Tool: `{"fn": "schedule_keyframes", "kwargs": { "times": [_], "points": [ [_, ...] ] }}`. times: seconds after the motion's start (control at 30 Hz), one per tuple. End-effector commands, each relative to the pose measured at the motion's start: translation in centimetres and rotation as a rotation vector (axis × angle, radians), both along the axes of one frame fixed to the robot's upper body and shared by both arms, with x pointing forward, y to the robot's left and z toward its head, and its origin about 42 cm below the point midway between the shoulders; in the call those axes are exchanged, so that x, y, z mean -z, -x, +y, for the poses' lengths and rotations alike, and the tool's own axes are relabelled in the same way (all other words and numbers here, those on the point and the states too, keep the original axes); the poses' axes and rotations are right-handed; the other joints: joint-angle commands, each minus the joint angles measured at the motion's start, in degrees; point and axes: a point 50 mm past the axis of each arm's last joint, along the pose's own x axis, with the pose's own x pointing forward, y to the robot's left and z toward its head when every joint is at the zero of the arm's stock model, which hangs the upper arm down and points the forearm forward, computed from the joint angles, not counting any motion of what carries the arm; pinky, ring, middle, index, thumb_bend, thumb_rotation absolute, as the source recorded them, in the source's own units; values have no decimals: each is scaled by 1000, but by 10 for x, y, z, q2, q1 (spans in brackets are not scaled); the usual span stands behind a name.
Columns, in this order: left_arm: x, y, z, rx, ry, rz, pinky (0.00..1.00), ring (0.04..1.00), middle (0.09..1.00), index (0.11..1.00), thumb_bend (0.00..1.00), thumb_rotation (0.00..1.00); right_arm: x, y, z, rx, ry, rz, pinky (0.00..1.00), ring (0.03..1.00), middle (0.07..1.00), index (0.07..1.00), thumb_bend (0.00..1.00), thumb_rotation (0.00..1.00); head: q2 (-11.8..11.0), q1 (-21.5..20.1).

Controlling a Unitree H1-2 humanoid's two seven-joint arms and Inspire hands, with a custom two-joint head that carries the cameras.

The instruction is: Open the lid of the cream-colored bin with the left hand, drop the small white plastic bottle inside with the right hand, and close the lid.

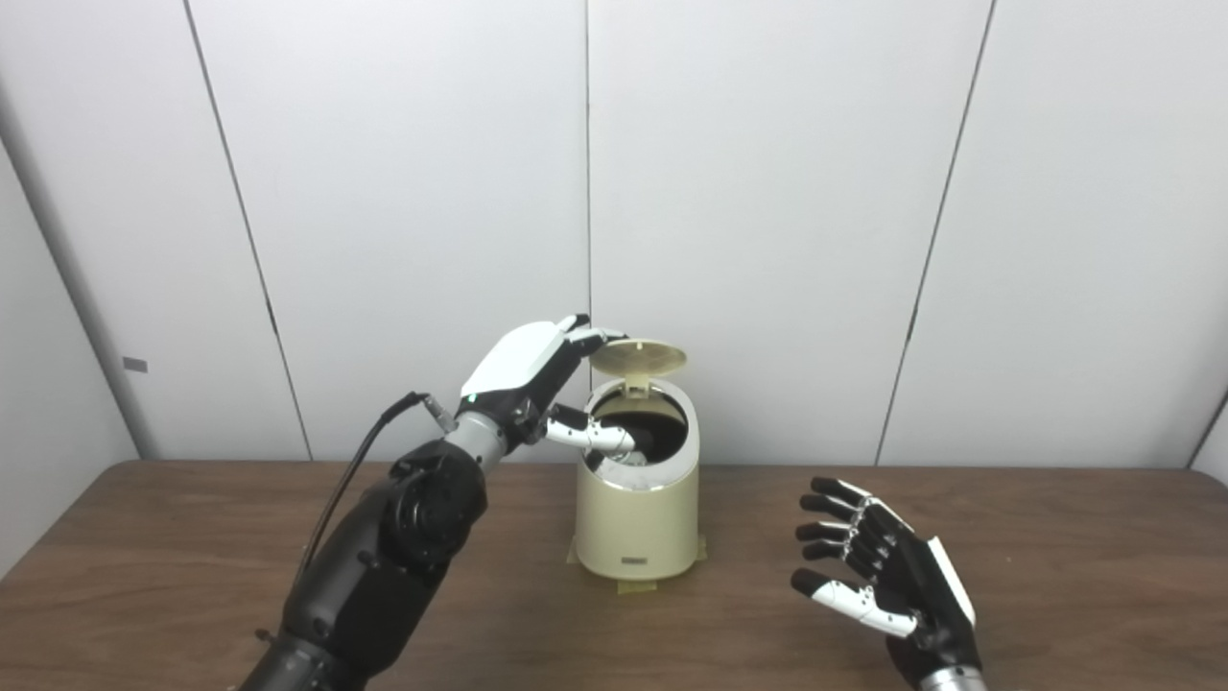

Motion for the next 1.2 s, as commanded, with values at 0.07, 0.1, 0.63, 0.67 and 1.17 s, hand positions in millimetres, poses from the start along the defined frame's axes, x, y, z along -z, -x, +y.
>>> {"fn": "schedule_keyframes", "kwargs": {
  "times": [0.07,0.1,0.63,0.67,1.17],
  "points": [
    [-40,3,-3,44,-15,-121,1000,1000,847,823,919,461,-22,-10,2,2,-4,-86,582,631,717,740,839,244,0,0],
    [-41,5,-2,53,-30,-137,1000,1000,840,819,923,470,-22,-10,3,3,-1,-85,583,633,718,741,837,242,1,0],
    [-37,35,2,95,-77,-206,1000,1000,817,803,888,494,-23,-9,5,-2,-8,-70,572,635,730,749,839,232,10,0],
    [-36,35,2,94,-85,-211,1000,1000,813,802,891,504,-23,-10,5,-4,-7,-72,566,636,731,749,838,233,10,0],
    [-18,40,9,103,-161,-196,1000,980,791,787,917,470,-29,-7,10,2,-5,-67,554,617,728,746,840,224,21,-6]
  ]
}}
